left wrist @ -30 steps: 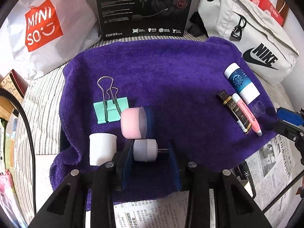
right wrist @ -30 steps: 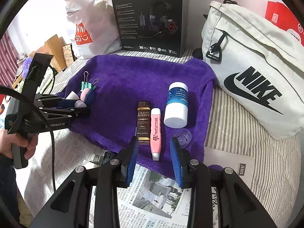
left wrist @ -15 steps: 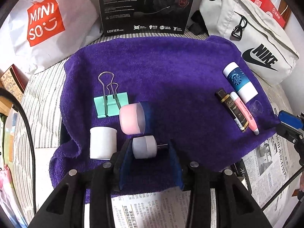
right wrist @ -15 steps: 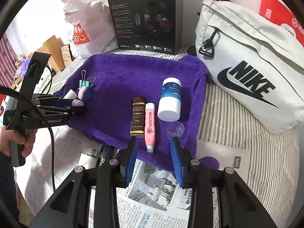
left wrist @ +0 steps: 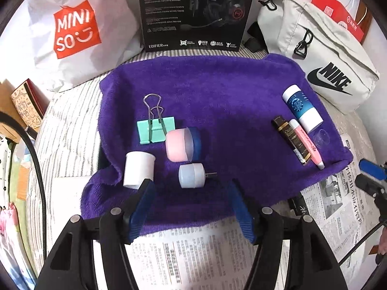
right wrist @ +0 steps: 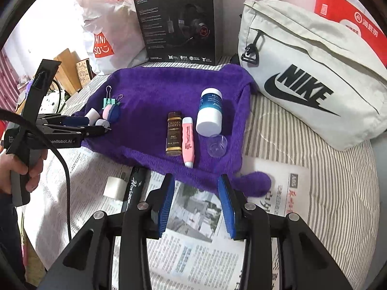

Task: Organize rigid objects
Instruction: 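Grasp the white plug adapter on the newspaper with the left gripper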

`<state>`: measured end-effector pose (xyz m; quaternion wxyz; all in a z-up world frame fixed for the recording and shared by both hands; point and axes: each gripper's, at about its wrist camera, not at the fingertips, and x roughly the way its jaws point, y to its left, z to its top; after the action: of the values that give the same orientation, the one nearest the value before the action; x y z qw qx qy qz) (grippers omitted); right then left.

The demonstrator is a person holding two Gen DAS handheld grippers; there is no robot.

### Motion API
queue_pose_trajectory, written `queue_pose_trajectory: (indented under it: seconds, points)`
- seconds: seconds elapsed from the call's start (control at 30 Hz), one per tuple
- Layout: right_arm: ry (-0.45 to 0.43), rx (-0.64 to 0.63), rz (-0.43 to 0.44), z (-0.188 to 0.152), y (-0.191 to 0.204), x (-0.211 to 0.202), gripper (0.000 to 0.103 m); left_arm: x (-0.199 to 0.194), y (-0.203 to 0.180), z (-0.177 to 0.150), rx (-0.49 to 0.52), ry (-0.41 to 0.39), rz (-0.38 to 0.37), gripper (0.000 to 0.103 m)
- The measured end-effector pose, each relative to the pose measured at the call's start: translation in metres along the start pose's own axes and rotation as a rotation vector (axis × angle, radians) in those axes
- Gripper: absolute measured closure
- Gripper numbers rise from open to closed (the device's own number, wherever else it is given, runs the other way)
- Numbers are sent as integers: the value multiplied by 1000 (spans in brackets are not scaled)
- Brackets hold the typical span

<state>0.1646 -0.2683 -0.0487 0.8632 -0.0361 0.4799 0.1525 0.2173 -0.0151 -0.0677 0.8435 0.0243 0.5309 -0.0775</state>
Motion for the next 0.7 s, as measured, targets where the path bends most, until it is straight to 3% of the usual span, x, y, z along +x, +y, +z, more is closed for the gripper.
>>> queue_pose_trajectory:
  seconds: [0.37, 0.47, 0.7]
  points:
    - [-25, 51, -8, -35, -2, -30, 61, -28, -23, -28, -5, -44, -55, 37]
    - [-30, 75, -17, -47, -6, -37, 61, -29, -40, -35, -1, -46, -100, 37]
    - [-26, 110, -19, -71, -14, -46, 61, -18, -78, -44, 39, -23, -128, 37]
